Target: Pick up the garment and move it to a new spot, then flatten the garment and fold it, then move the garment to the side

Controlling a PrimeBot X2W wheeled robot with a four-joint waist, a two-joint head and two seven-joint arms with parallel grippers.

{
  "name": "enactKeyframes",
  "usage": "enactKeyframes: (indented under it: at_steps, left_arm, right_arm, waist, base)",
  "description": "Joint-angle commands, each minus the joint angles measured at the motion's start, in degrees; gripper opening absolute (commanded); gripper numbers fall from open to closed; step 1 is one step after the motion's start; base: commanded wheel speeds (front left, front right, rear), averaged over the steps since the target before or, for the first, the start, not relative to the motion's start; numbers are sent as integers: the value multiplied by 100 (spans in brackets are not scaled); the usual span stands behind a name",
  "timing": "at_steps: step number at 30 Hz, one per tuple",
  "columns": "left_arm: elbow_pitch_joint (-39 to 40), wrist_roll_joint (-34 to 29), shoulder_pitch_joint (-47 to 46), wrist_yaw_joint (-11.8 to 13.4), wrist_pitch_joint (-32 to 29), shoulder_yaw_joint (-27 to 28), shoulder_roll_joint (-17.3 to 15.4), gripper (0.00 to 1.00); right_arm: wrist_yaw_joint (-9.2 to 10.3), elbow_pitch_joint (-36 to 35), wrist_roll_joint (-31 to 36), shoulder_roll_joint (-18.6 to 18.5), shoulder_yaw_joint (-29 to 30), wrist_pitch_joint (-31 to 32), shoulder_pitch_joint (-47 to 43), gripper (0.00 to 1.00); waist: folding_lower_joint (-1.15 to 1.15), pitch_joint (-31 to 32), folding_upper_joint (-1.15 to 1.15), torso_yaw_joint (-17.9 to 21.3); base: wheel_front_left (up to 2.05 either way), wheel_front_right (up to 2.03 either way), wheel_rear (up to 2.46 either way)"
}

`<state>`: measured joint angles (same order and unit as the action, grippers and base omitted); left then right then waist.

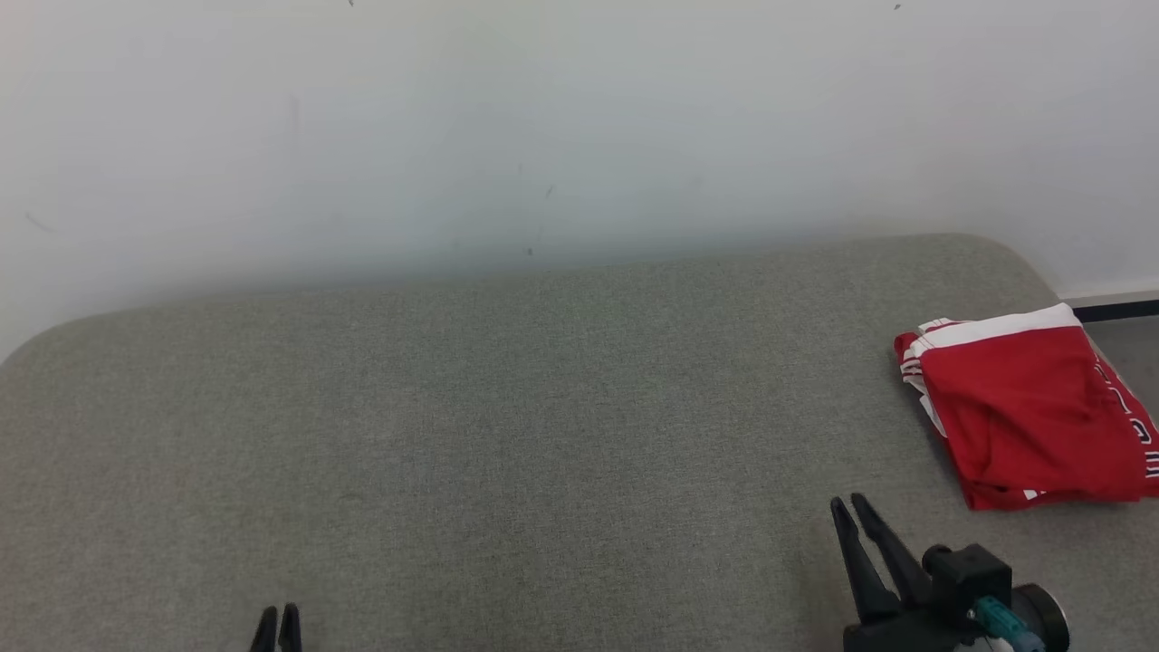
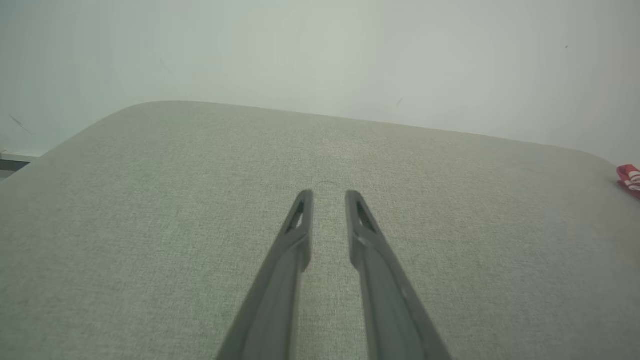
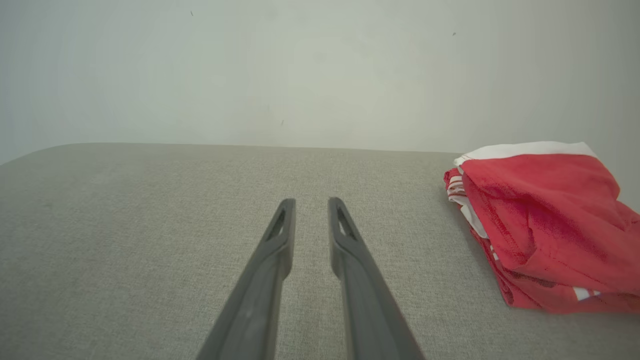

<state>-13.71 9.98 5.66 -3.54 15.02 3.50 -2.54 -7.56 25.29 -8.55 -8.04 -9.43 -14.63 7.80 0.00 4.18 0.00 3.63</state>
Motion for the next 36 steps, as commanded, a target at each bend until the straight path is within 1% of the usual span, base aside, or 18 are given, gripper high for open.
enactKeyframes:
  at_steps: [1,2,8,9,23,36]
  left_arm:
    - [-34,28,4,-1,-16,8,5,0]
    - [-80,48,25,-2,-29,9,12,0]
    - [-116,728,-117,-36,-244,72,7,0]
    - [-116,728,-117,-36,-244,72,7,0]
    - [-58,2162,-303,-108,-574,84,-3,0]
    - [-45,3287,-475,-162,-864,124,-11,0]
  right_arm:
    - [0,28,-26,6,7,14,-29,0]
    - [0,74,-45,12,8,24,-85,0]
    - [1,-10,-738,54,166,220,-68,0]
    - [1,-10,-738,54,166,220,-68,0]
    - [2,-249,-2189,141,423,565,-93,0]
    - [4,-420,-3339,211,641,852,-99,0]
  waist:
    - [0,-1,0,-1]
    - [0,-2,0,-1]
    - [0,-22,0,-19]
    - [0,-22,0,-19]
    - [0,-71,0,-59]
    - [0,-117,0,-97]
  base:
    - [0,0,0]
    - [0,0,0]
    - [0,0,0]
    - [0,0,0]
    - [0,0,0]
    - [0,0,0]
